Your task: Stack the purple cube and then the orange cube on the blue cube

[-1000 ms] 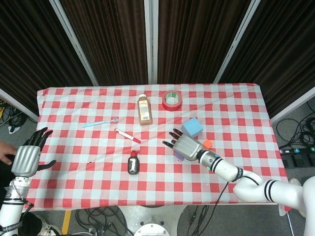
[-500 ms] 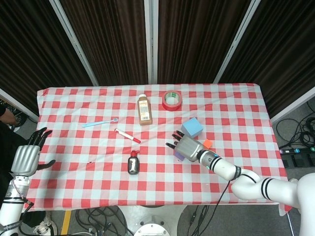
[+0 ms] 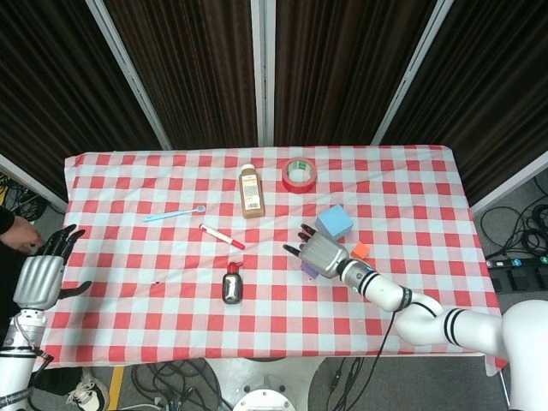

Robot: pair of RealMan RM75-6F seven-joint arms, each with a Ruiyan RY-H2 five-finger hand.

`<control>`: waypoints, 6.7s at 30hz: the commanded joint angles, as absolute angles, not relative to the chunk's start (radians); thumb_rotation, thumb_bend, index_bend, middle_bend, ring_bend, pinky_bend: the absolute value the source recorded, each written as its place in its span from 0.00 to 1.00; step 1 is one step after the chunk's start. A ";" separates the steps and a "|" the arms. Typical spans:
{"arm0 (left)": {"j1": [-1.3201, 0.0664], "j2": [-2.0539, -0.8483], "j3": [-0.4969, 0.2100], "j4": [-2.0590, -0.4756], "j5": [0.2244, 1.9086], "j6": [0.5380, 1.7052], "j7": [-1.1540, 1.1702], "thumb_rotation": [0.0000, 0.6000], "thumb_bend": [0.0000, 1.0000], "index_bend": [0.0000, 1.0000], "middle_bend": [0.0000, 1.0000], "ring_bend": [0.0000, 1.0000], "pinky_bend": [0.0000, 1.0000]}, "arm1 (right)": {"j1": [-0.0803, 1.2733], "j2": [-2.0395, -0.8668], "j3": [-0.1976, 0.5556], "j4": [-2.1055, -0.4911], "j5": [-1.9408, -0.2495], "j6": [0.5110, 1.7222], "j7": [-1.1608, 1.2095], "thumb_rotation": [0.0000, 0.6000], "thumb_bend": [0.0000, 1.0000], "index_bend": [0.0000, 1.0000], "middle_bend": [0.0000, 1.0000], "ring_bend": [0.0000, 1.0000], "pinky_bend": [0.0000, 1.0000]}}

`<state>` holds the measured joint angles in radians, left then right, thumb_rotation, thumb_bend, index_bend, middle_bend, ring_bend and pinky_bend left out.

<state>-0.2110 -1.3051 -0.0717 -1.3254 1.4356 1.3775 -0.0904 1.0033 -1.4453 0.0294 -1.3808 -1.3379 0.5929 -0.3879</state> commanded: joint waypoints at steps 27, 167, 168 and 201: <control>-0.238 -1.313 -0.074 -1.353 1.450 1.352 -0.064 1.00 0.09 0.19 0.19 0.13 0.32 | 1.019 -1.244 0.101 -1.423 -1.096 0.630 -0.434 1.00 0.19 0.00 0.46 0.12 0.00; -0.278 -1.299 -0.051 -1.200 1.493 1.312 -0.289 1.00 0.09 0.19 0.19 0.13 0.32 | 0.535 -1.866 0.294 -1.192 -0.871 1.207 -0.344 1.00 0.11 0.17 0.42 0.17 0.17; -0.278 -1.299 -0.051 -1.199 1.493 1.312 -0.290 1.00 0.09 0.19 0.19 0.13 0.32 | 0.536 -1.869 0.296 -1.188 -0.870 1.202 -0.345 1.00 0.11 0.17 0.43 0.18 0.17; -0.295 -1.303 -0.050 -1.258 1.496 1.302 -0.233 1.00 0.09 0.19 0.19 0.13 0.32 | 0.531 -1.265 0.350 -1.696 -1.080 1.095 -0.356 1.00 0.16 0.17 0.52 0.24 0.15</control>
